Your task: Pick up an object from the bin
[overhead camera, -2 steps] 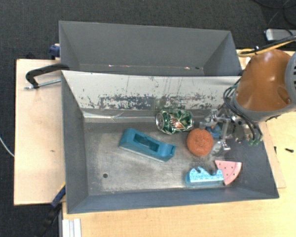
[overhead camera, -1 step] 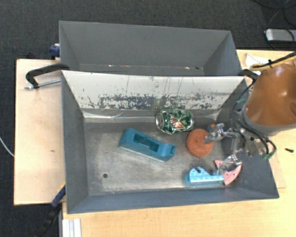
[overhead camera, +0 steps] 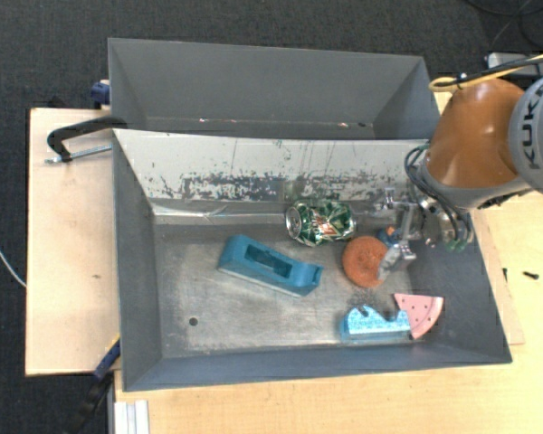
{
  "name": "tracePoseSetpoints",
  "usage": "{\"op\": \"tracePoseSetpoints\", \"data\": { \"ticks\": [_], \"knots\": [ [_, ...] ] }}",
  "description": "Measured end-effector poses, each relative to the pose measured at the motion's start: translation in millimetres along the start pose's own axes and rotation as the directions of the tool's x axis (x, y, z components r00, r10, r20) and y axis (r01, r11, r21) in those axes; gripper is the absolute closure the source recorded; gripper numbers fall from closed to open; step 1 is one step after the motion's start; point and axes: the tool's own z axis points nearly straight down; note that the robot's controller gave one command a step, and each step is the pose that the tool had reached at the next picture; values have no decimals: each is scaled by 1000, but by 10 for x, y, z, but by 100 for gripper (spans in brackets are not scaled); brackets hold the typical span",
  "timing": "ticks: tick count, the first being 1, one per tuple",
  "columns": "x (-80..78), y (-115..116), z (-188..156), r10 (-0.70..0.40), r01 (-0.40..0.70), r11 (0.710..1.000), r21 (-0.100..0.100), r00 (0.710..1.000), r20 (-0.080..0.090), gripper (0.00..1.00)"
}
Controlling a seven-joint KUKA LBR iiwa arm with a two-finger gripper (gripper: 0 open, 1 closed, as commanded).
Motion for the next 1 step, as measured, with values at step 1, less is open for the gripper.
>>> {"op": "tracePoseSetpoints", "data": {
  "ticks": [1],
  "knots": [
    [460, 10, 284, -226, 226, 974, -2, 974, -4, 0]
  ]
}}
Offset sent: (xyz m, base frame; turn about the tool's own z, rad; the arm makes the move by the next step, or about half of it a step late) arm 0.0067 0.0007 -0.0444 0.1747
